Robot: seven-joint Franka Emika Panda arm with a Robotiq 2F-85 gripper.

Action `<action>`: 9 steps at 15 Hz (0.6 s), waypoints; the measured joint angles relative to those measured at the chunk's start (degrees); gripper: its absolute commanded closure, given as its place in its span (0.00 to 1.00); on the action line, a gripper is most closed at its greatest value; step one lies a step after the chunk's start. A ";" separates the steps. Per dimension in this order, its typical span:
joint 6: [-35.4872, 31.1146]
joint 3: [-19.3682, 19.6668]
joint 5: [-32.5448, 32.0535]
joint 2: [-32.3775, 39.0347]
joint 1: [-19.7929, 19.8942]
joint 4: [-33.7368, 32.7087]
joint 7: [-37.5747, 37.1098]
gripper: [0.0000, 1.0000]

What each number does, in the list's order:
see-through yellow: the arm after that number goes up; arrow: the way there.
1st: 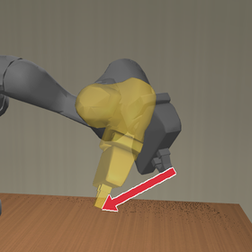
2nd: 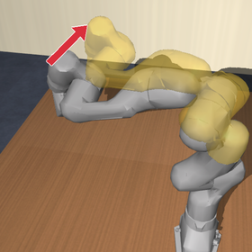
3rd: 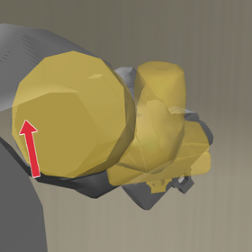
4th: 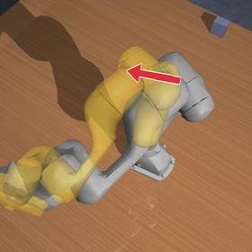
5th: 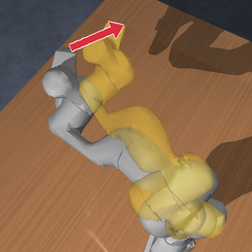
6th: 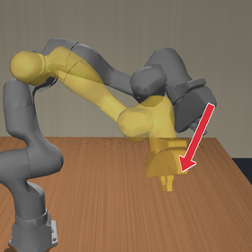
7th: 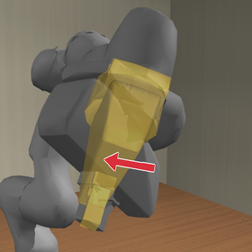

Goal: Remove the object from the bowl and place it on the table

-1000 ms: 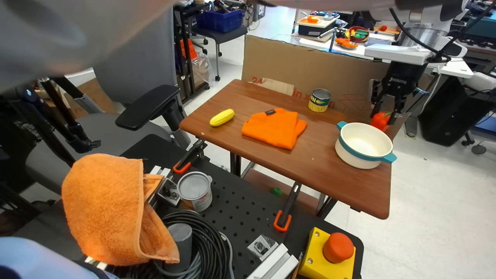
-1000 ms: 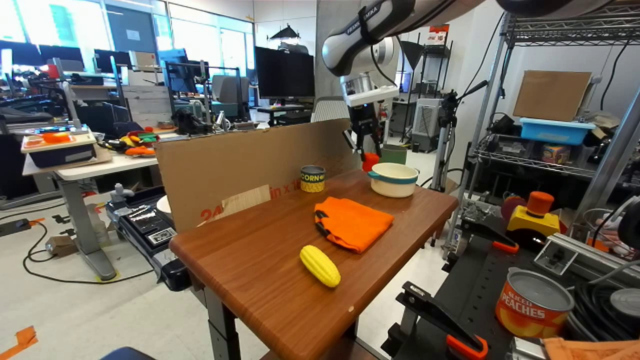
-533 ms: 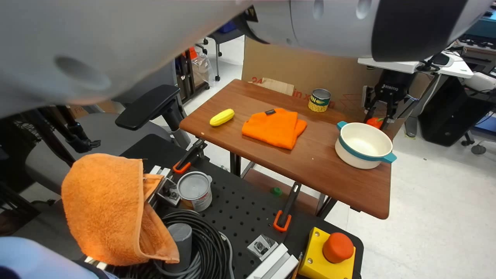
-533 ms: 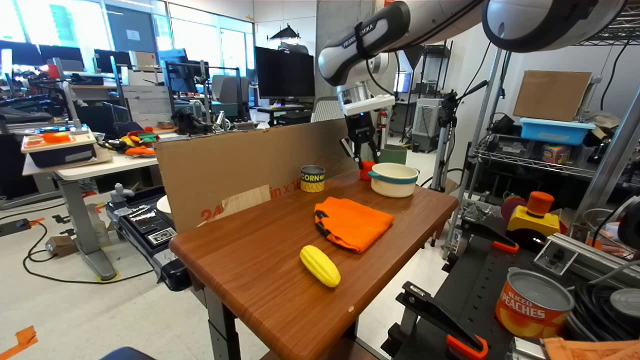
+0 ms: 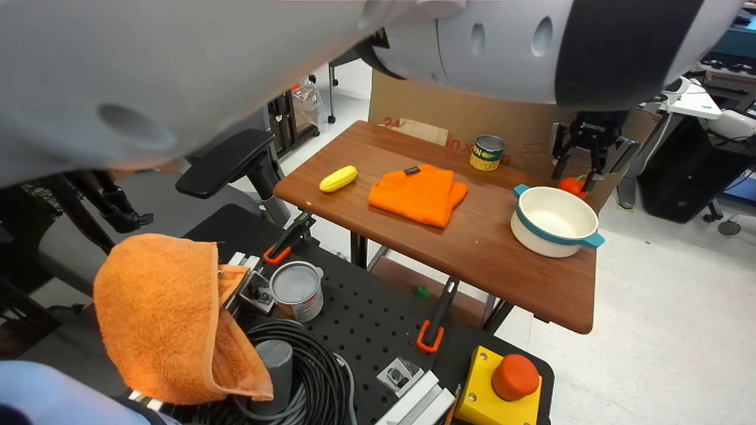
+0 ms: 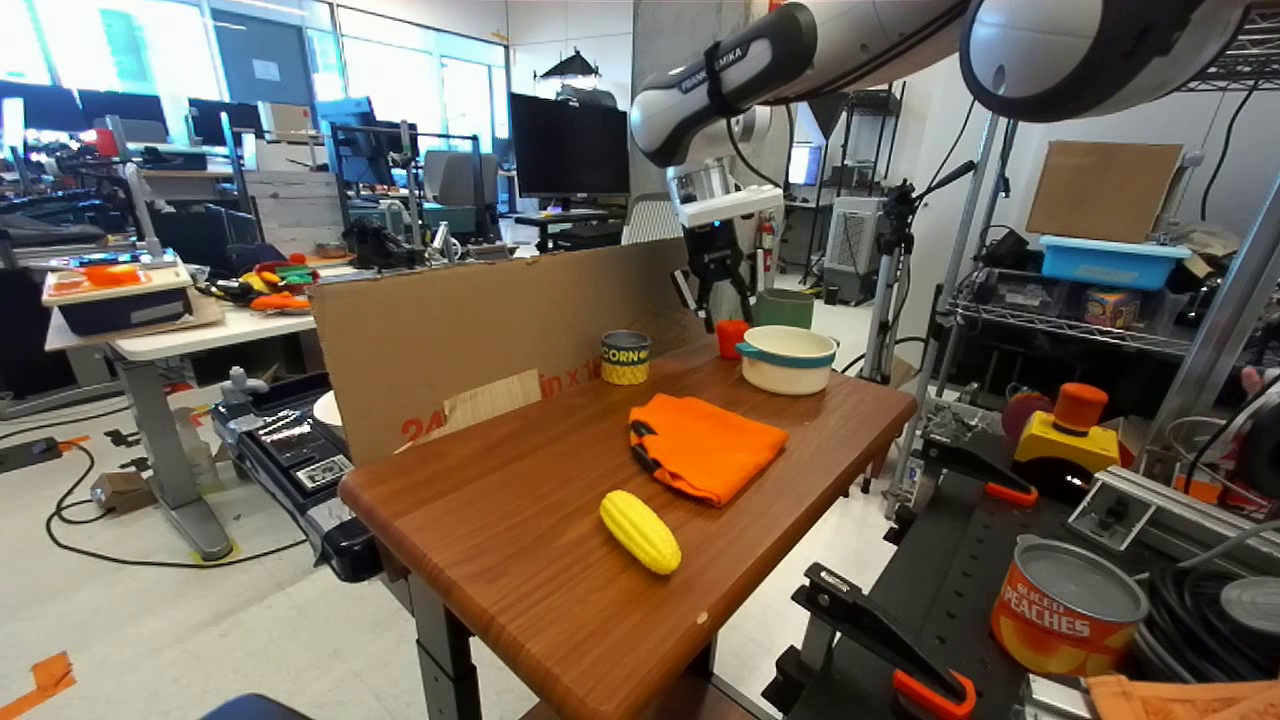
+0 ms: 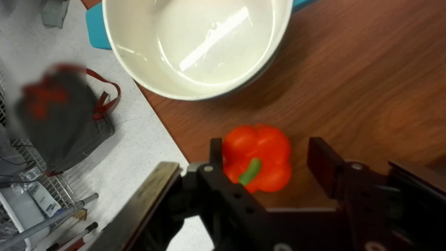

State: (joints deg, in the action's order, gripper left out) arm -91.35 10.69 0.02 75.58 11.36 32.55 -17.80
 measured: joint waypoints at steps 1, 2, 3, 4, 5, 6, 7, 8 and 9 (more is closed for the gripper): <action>0.00 0.00 0.00 -0.16 -0.14 -0.52 0.00 0.00; 0.00 0.00 0.00 -0.49 -0.31 -1.12 0.03 0.00; 0.00 0.00 0.00 -1.02 -0.52 -1.75 0.15 0.00; -0.02 0.00 0.00 -1.82 -0.76 -2.32 0.39 0.00; -0.02 -0.01 0.01 -2.79 -1.01 -2.80 0.62 0.00; -0.03 -0.09 0.11 -4.01 -1.26 -3.10 0.65 0.00; 0.00 -0.20 0.32 -5.32 -1.43 -3.26 0.58 0.00; 0.08 -0.29 0.52 -6.54 -1.54 -3.27 0.54 0.00; 0.23 -0.36 0.64 -7.32 -1.56 -3.26 0.54 0.00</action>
State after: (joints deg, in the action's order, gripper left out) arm -91.12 10.33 0.67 68.26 9.80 29.28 -17.26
